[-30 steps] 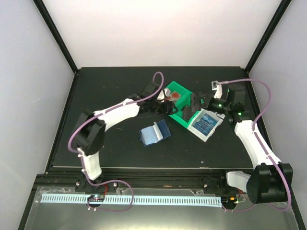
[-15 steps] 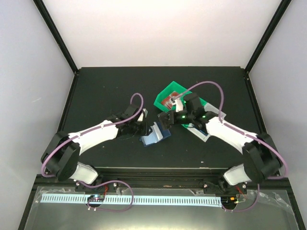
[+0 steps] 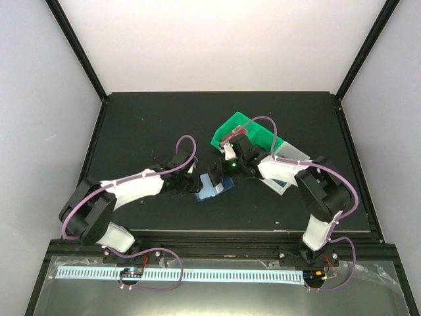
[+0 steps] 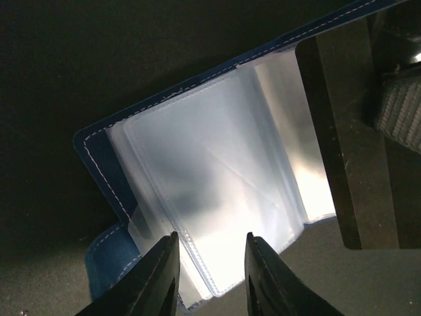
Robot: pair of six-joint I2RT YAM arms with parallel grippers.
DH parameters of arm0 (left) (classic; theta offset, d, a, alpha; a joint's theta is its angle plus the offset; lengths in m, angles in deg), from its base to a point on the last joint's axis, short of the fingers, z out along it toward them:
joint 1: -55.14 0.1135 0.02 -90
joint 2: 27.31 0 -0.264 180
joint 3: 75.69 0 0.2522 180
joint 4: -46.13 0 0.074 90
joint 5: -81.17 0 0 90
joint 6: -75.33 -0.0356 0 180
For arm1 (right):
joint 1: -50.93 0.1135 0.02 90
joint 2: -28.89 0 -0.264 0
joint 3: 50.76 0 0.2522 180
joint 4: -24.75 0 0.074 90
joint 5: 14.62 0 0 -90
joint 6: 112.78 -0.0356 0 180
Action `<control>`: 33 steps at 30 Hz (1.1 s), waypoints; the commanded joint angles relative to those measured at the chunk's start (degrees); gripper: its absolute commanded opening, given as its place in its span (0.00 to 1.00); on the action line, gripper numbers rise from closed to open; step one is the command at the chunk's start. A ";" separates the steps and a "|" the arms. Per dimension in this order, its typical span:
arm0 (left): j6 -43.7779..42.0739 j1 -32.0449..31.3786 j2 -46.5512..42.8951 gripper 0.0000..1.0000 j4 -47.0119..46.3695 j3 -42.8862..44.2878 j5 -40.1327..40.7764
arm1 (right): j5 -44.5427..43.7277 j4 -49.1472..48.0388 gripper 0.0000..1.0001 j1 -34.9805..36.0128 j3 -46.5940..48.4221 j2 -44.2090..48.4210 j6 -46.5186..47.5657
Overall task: Put the credit cards into the card holder
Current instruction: Insert the credit card into the card holder.
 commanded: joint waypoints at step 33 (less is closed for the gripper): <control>2.65 0.60 5.67 0.21 -1.00 -3.15 3.35 | -6.32 -2.35 0.02 3.61 -1.13 -6.30 -2.79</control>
